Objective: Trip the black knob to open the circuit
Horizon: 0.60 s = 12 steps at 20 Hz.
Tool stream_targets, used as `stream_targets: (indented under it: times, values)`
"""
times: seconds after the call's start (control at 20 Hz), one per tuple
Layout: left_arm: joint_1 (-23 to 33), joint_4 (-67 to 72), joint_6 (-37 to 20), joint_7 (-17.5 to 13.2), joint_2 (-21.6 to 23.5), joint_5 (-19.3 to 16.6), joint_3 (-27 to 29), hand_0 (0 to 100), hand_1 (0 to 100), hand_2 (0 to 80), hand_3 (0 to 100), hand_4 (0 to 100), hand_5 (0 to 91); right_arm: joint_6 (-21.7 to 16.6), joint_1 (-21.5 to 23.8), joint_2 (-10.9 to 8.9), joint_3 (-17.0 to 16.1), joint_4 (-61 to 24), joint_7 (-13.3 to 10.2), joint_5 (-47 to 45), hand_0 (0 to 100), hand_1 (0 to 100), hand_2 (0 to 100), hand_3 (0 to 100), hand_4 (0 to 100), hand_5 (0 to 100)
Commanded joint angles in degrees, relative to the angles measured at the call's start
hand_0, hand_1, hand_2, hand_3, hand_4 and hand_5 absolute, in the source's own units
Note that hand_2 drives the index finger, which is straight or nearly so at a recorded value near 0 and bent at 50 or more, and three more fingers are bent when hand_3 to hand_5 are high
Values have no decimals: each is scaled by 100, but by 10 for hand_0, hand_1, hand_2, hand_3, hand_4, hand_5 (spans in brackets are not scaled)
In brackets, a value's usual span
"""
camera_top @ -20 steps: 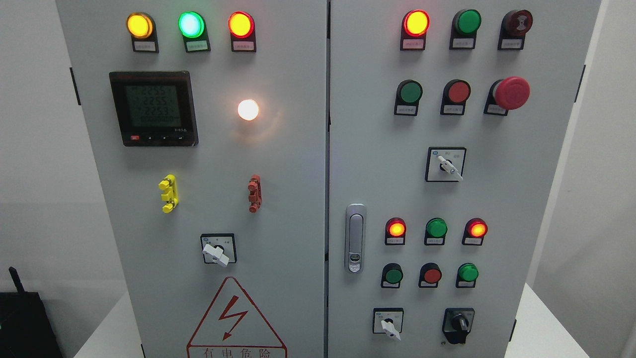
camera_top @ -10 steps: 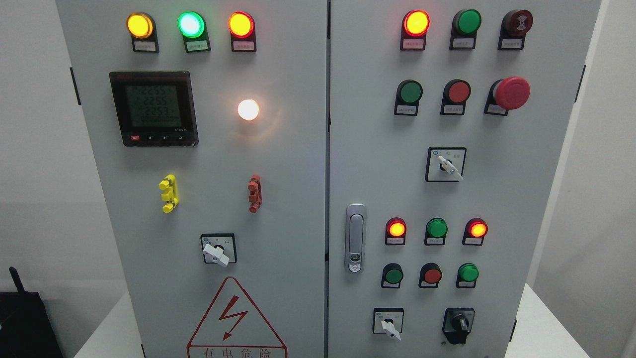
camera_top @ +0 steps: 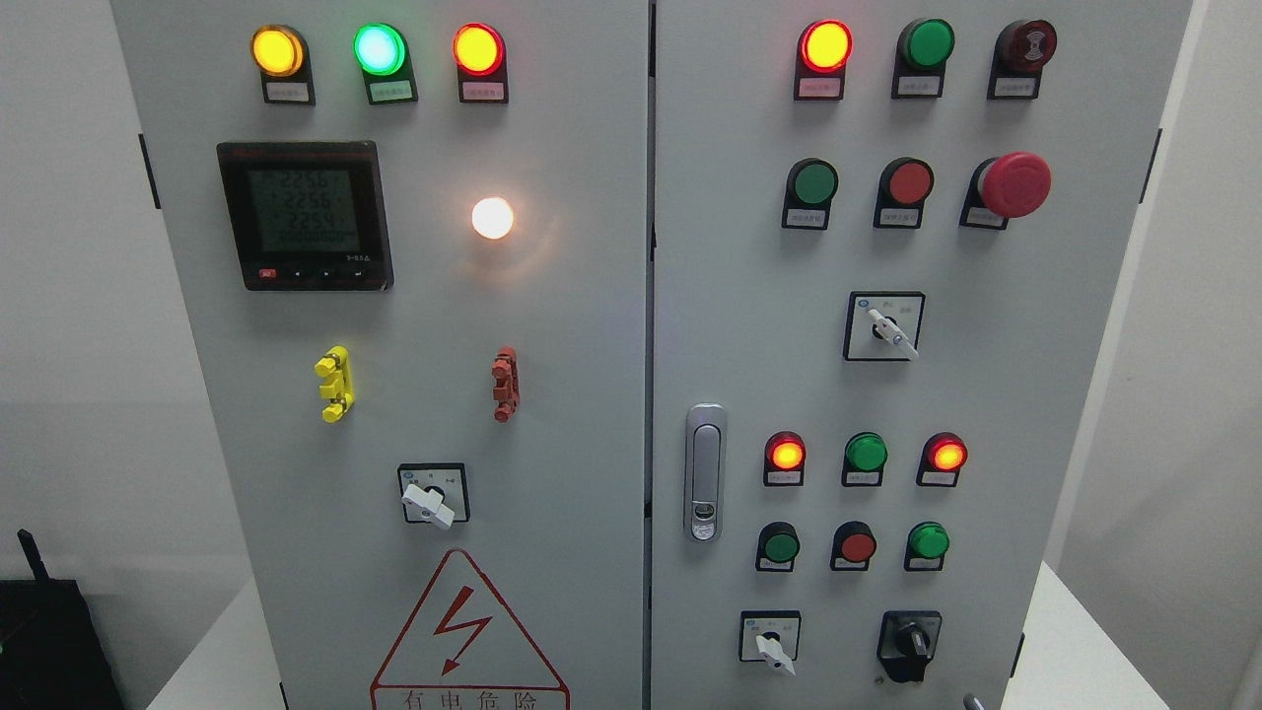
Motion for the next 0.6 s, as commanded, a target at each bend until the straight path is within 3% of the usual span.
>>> stream_targets:
  times: [0.0, 0.55]
  values:
    - [-14, -1, -18, 1, -9, 14, 7, 120, 389, 0, 0, 0, 0, 7, -111, -12, 31, -167, 68, -9, 96, 223, 0, 1000, 1000, 1000]
    - [-14, -1, -18, 1, -9, 14, 7, 120, 389, 0, 0, 0, 0, 25, -190, -12, 66, -193, 85, 26, 108, 223, 0, 1000, 1000, 1000]
